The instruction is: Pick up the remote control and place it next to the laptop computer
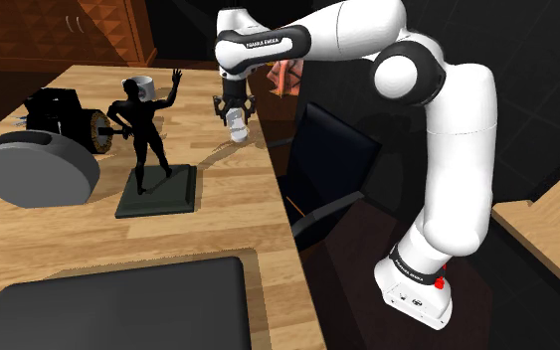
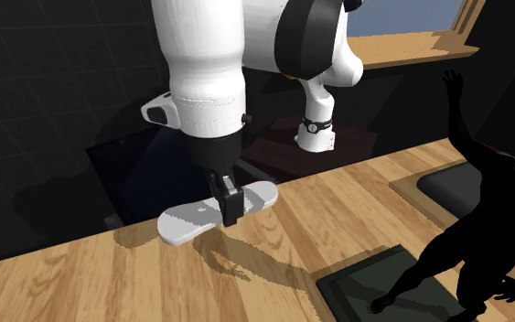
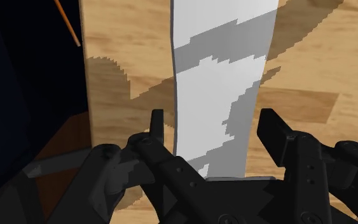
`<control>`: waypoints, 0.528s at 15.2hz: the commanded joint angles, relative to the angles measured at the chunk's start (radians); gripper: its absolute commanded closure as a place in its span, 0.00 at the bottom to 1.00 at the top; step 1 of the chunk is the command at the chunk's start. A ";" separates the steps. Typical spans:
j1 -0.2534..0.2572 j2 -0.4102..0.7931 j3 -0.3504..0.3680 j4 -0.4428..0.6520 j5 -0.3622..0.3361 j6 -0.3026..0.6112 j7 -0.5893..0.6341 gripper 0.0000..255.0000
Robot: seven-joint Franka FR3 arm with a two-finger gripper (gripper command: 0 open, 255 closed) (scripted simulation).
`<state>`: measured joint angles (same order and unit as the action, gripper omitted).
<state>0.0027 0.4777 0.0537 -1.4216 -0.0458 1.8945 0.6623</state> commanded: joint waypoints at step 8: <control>0.024 -0.168 0.015 -0.186 0.004 0.017 0.042 1.00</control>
<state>0.0195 0.3486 0.0645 -1.5552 -0.0425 1.8981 0.6910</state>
